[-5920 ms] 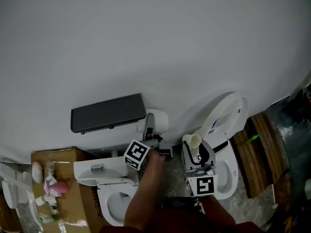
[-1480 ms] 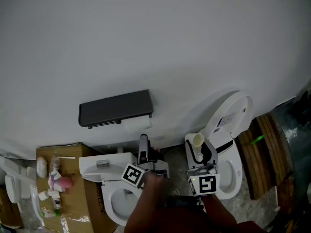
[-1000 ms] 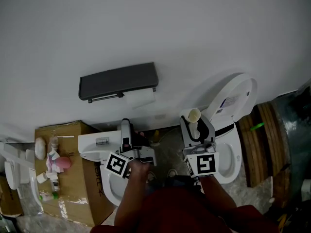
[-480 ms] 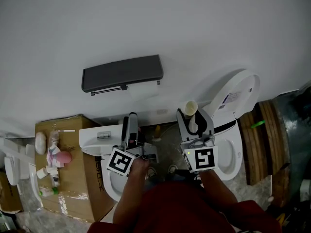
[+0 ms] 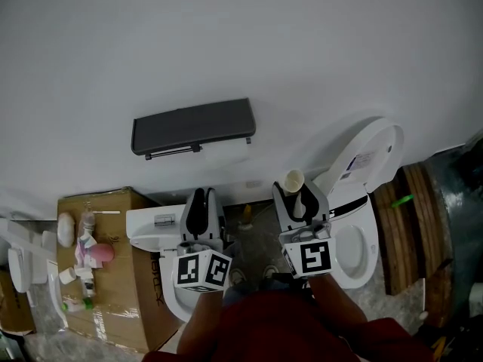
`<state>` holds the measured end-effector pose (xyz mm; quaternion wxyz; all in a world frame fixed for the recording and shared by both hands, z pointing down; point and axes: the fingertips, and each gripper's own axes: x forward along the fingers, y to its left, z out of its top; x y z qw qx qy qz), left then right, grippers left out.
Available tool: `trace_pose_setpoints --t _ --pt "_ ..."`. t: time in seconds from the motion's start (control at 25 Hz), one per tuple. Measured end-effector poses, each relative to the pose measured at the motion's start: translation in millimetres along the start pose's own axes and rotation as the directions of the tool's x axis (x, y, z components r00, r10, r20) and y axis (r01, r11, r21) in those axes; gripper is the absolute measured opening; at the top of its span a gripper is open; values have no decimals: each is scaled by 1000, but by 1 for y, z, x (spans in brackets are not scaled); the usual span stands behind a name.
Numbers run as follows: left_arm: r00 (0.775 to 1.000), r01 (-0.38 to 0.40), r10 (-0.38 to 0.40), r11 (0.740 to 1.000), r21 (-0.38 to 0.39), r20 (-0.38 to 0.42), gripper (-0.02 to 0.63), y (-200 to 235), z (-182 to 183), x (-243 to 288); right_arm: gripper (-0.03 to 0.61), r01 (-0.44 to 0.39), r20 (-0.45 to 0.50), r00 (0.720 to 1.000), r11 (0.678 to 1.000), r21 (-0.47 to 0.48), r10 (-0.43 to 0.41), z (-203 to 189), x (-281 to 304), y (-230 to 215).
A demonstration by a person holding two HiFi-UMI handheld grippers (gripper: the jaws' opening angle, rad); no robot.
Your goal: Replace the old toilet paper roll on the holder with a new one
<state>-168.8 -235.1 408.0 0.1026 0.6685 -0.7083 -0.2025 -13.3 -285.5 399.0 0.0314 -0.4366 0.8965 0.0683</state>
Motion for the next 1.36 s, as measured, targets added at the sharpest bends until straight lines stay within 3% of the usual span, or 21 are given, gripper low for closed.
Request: trace_pose_setpoints --t 0.08,0.24,0.4,0.64,0.92,1.36 --pt "999 -49 50 990 129 -5 27 1 3 -2 178 -7 1 1000 1000 2 7 1 1 3" --pt "997 -76 80 924 374 7 17 -6 11 -4 178 -18 -12 1000 1000 9 18 2 3 8" --pt "998 -64 58 883 464 27 17 -15 14 -6 178 -22 -74 997 1000 15 23 -5 6 10" --pt "999 -49 47 873 485 17 17 -19 10 -7 178 -22 -91 996 1000 14 23 -7 8 12" --pt "998 -53 55 891 451 10 17 -10 9 -7 178 -24 -92 995 1000 3 24 -5 9 12" --pt "1000 -22 20 889 458 8 17 -15 11 -5 178 -31 -127 991 999 -11 29 -12 10 19"
